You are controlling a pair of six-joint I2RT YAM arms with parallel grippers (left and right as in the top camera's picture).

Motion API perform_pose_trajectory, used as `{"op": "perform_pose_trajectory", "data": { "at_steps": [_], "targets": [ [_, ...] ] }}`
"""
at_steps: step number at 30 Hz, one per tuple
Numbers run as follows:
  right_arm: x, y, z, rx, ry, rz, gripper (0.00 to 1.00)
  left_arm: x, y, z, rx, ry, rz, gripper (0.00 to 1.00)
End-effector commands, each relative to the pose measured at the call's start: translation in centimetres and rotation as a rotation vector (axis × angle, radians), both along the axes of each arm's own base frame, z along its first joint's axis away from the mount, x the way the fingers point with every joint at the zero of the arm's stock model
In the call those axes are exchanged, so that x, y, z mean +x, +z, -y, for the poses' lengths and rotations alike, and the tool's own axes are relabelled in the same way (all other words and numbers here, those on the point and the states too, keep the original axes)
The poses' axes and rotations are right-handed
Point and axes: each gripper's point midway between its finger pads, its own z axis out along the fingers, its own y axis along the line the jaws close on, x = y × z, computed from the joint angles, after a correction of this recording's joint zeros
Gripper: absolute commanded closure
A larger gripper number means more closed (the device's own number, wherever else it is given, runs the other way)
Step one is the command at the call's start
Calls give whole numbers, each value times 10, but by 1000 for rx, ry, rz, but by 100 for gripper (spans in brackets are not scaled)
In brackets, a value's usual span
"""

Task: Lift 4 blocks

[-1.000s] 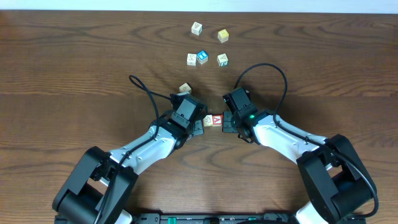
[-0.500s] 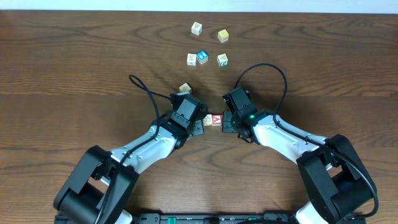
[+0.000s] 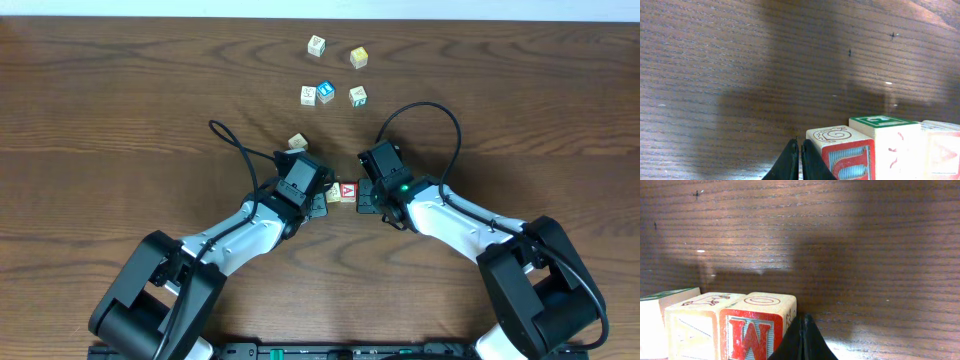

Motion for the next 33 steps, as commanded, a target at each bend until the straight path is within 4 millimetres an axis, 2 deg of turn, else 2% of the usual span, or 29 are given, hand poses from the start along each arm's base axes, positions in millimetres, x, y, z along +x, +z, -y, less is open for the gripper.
{"op": "perform_pose_trajectory", "data": {
  "at_steps": [1,24,33],
  "targets": [
    [-41,27,-93,321,244,-116,99,-23,20,71,-210,-207,-42,93],
    [-39,27,-92,268,390,-44,99,-22,19,68,-165,-266,-14,93],
    [-39,26,-91,257,392,-44,99,-22,19,68,-158,-279,-9,93]
  ]
}}
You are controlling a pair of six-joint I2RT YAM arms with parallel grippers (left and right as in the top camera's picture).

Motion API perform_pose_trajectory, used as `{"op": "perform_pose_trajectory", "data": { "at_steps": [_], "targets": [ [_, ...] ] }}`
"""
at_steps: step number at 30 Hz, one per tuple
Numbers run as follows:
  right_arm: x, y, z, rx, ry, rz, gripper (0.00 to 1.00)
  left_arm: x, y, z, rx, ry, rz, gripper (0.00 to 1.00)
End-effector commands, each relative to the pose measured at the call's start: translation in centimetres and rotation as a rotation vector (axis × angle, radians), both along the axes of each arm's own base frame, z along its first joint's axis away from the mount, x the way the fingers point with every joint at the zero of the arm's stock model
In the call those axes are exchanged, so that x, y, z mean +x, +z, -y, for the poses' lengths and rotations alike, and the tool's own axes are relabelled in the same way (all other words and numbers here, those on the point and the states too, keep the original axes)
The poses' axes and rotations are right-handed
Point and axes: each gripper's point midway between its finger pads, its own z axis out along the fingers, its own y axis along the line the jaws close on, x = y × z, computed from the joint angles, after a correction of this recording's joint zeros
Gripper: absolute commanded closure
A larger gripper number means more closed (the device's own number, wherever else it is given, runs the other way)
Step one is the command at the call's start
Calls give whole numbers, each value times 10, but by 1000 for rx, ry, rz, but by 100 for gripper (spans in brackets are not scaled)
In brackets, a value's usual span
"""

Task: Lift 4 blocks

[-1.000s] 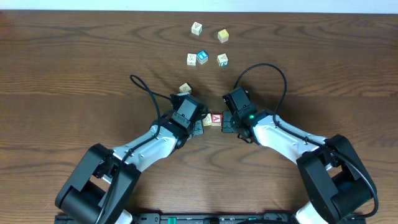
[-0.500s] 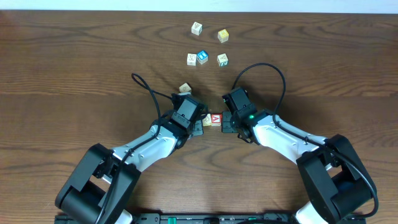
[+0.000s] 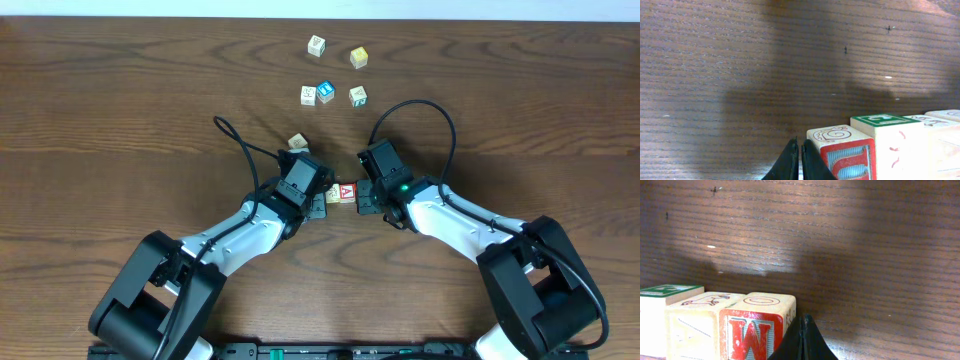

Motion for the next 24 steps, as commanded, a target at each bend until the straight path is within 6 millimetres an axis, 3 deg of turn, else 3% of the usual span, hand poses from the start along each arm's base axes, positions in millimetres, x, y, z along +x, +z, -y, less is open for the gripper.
{"op": "perform_pose_trajectory", "data": {
  "at_steps": [1,24],
  "targets": [
    [-42,24,-88,277,282,-103,99,-23,18,69,-198,-209,-43,92],
    [-41,16,-74,207,247,-107,98,-26,15,65,-180,-207,-61,92]
  ]
}}
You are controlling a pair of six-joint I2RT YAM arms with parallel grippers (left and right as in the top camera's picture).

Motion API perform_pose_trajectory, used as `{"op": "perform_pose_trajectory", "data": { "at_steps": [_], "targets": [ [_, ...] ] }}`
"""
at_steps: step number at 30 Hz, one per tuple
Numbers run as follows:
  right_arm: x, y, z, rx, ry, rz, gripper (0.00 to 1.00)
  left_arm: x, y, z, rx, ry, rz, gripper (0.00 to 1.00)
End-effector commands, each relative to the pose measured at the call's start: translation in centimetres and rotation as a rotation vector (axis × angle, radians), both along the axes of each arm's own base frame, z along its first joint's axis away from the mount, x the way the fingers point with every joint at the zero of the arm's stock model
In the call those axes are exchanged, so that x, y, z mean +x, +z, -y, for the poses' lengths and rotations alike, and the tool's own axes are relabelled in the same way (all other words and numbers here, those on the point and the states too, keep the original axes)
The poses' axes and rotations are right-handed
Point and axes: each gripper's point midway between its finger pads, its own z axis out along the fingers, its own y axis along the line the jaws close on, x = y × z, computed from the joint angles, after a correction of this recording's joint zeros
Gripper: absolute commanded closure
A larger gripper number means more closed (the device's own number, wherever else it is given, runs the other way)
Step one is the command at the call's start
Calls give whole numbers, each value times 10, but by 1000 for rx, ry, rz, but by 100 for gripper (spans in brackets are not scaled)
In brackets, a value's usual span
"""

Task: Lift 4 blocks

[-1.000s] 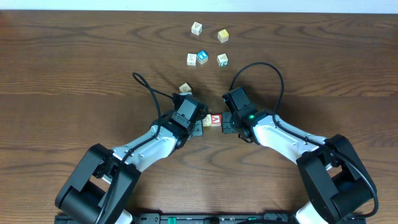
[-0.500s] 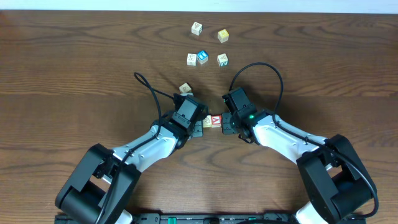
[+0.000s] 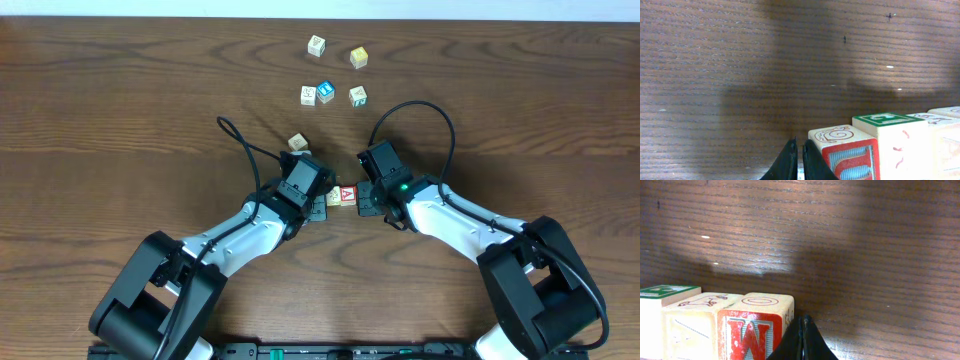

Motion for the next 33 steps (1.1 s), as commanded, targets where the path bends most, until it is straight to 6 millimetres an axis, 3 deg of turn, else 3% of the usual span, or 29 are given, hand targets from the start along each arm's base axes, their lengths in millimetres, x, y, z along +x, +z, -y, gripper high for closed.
{"op": "perform_pose_trajectory", "data": {
  "at_steps": [1,33],
  "targets": [
    [-36,18,-77,223,240,-80,98,-21,17,64,-191,-177,-51,92],
    [-33,17,-73,201,229,-72,99,-21,14,59,-155,-204,-42,92]
  ]
}}
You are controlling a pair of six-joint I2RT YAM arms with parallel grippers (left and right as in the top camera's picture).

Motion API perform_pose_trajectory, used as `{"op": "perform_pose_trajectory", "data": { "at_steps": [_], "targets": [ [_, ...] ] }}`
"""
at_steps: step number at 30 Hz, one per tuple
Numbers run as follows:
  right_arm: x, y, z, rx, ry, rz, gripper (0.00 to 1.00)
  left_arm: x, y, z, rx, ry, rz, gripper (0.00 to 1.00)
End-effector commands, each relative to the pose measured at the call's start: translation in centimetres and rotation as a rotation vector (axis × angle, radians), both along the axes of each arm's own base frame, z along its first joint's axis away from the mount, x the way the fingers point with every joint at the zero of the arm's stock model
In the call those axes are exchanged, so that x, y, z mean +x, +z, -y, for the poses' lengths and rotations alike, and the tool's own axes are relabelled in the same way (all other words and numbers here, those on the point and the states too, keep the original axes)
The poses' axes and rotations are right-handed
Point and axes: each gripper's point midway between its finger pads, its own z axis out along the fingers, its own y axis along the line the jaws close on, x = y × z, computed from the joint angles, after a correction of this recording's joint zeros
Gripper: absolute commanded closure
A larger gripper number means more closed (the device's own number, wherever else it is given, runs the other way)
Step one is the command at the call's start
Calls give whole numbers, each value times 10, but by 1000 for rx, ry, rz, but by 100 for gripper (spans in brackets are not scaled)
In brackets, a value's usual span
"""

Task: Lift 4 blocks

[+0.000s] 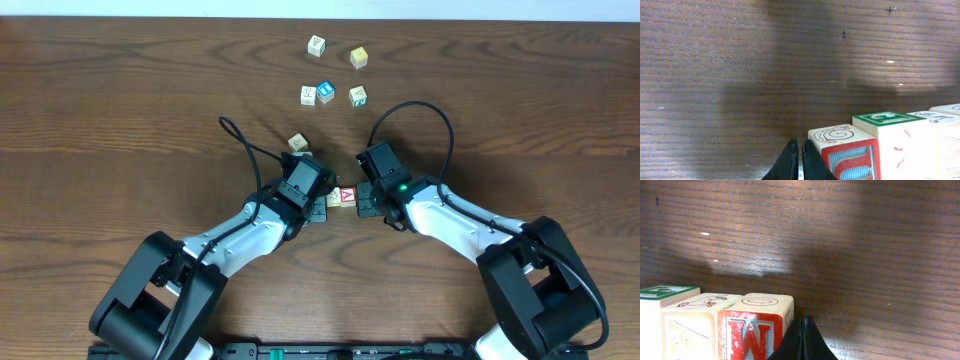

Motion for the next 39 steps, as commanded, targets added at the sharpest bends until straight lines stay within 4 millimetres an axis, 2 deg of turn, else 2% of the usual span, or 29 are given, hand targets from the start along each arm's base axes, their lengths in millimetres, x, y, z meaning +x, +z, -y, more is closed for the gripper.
{"op": "perform_pose_trajectory", "data": {
  "at_steps": [1,24,32,39],
  "targets": [
    [-32,17,-73,212,224,-73,99,-19,15,60,-169,-185,-40,93],
    [-25,17,-67,171,208,-38,99,-19,15,60,-169,-185,-41,92],
    [-19,25,-67,186,188,-22,99,-19,15,60,-169,-185,-41,92],
    [-12,25,-55,156,123,-11,99,-19,15,60,-169,-185,-41,92]
  ]
}}
